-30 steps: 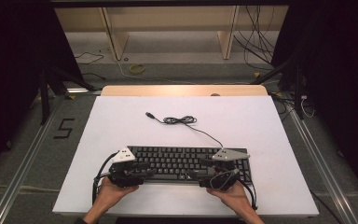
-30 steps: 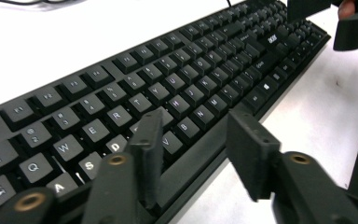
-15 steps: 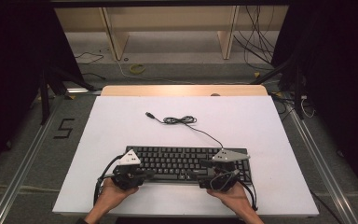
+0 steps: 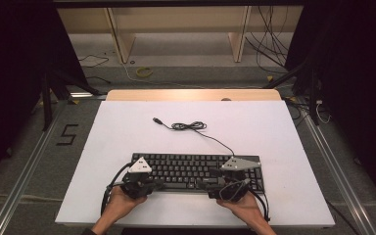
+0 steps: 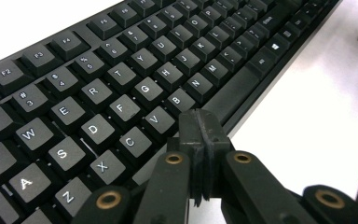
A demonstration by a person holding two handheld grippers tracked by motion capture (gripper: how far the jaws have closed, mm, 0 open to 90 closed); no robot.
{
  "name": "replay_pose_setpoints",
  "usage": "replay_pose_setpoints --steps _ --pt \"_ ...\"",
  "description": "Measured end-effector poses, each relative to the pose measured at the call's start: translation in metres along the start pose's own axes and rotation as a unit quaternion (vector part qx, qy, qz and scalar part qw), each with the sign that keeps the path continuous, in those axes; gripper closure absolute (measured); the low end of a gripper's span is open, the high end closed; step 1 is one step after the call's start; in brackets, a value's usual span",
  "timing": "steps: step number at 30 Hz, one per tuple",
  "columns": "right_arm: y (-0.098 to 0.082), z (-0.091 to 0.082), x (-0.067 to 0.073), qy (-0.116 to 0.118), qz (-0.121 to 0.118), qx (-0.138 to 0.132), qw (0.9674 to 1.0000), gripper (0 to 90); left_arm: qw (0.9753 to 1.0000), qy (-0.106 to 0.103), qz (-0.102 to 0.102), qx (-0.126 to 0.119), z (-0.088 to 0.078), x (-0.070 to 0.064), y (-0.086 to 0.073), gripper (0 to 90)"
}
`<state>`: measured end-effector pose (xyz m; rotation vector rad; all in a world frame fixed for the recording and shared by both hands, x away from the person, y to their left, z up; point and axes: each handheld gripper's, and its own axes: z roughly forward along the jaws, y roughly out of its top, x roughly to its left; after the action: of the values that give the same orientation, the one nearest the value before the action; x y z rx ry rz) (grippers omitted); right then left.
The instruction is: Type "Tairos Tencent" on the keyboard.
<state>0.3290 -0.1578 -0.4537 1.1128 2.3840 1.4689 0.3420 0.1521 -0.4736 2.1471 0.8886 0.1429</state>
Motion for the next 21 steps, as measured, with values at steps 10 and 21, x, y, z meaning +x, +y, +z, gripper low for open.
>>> replay_pose_setpoints --steps 10,21 --pt "-0.0003 0.0006 0.0005 0.001 0.0 0.001 1.0 32.4 0.9999 0.007 0.0 0.008 0.0048 0.0012 0.0019 89.1" --pt "-0.0002 0.0005 0.0011 0.001 0.0 0.002 1.0 32.4 0.9999 0.004 -0.002 0.013 0.0069 0.0036 0.0005 89.2"
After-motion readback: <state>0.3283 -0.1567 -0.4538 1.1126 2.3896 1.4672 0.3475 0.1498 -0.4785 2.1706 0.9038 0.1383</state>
